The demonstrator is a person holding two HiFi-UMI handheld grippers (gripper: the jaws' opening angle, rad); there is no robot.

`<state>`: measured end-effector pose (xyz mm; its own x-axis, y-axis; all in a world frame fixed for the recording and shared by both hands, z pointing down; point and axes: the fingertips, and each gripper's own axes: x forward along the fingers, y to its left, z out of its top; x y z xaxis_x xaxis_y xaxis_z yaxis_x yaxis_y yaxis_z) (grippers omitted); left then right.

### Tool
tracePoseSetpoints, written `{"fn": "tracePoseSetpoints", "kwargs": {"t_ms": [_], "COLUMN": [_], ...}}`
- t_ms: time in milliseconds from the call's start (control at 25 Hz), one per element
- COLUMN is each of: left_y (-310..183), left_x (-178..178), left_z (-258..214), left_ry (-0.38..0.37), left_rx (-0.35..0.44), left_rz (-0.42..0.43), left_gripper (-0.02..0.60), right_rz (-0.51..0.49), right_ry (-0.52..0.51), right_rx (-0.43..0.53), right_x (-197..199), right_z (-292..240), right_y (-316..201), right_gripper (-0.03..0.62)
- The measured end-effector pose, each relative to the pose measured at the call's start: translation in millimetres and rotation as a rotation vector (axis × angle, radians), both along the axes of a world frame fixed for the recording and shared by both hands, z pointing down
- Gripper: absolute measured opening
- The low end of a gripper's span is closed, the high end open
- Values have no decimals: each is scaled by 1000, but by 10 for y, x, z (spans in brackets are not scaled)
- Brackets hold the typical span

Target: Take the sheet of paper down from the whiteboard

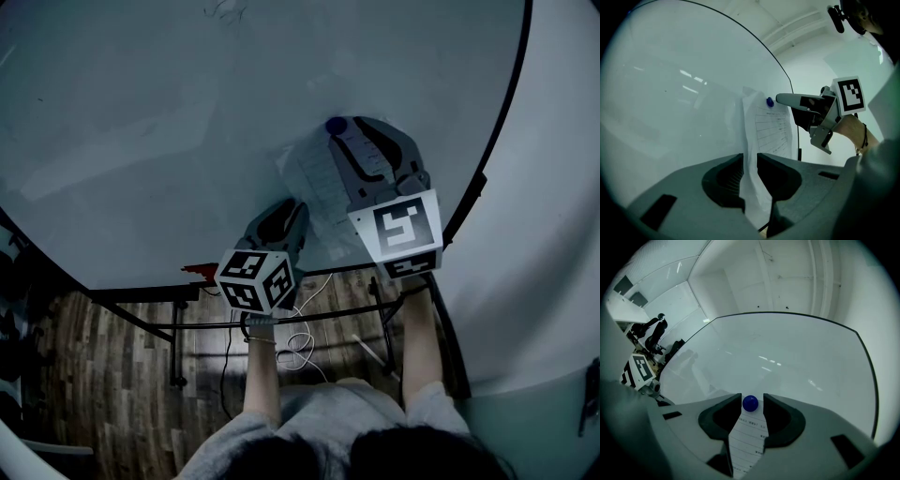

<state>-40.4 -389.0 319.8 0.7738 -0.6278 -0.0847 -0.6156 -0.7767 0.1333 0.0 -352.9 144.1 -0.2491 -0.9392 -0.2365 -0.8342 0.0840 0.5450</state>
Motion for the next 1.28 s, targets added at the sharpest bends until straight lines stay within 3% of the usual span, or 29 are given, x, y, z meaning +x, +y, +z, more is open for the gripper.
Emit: {"fn": "tracePoseSetpoints", "kwargs": {"t_ms": [840, 1000, 1280], "left_y": [30, 2, -13], "left_x": [248, 265, 238], "left_z": [-141, -126, -120], "left_ry": [36, 26, 50], "left_rx": [40, 33, 16], "left_rz": [104, 114, 139], "left_gripper": [67, 7, 6], "right_rz": [78, 86, 69], "right_ry": [151, 163, 150], "right_rx": [-34, -34, -36], "right_x": [114, 113, 109], "right_z": [310, 316, 305], "right_y": [-291, -310, -328], "right_gripper": [121, 120, 120]}}
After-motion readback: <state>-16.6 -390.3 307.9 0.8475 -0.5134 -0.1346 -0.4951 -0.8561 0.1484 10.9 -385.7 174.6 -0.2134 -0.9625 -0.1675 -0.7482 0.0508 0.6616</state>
